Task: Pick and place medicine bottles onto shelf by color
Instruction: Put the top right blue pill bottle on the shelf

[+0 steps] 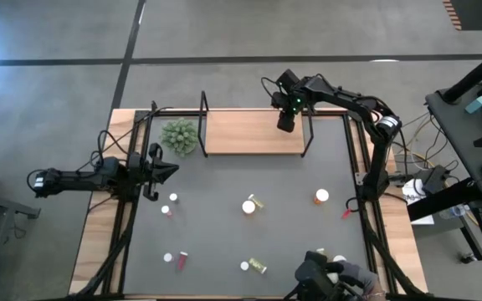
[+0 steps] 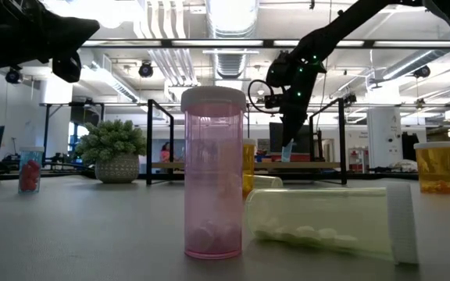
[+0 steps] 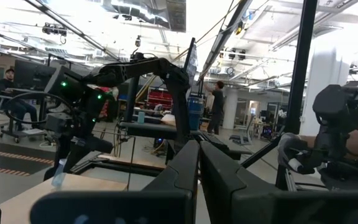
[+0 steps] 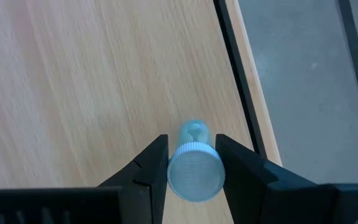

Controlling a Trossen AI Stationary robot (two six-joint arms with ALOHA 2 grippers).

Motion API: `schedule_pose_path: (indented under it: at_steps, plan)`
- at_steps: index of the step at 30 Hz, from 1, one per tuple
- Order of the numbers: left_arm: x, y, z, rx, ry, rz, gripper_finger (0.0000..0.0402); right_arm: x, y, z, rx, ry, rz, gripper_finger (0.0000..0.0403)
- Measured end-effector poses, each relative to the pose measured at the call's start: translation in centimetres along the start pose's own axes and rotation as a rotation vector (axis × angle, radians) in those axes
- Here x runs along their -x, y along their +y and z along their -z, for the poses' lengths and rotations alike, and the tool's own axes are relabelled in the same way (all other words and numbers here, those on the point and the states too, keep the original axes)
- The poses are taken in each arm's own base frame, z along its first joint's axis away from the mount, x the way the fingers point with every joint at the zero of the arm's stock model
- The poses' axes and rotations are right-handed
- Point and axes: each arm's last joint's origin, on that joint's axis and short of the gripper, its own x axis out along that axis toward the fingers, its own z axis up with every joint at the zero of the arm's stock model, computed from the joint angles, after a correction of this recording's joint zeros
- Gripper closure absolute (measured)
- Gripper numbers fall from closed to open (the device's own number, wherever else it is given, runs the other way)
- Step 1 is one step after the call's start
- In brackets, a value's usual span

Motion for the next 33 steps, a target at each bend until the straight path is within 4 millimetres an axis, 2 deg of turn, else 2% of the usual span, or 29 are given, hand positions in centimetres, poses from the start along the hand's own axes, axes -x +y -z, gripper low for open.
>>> schedule_pose_path:
  at_steps: [33]
  plan:
    - [0.0, 0.0, 0.0, 0.0, 0.0, 0.0, 0.0402, 0.01, 0.13, 0.17, -0.013, 0.019, -0.011, 0.0287]
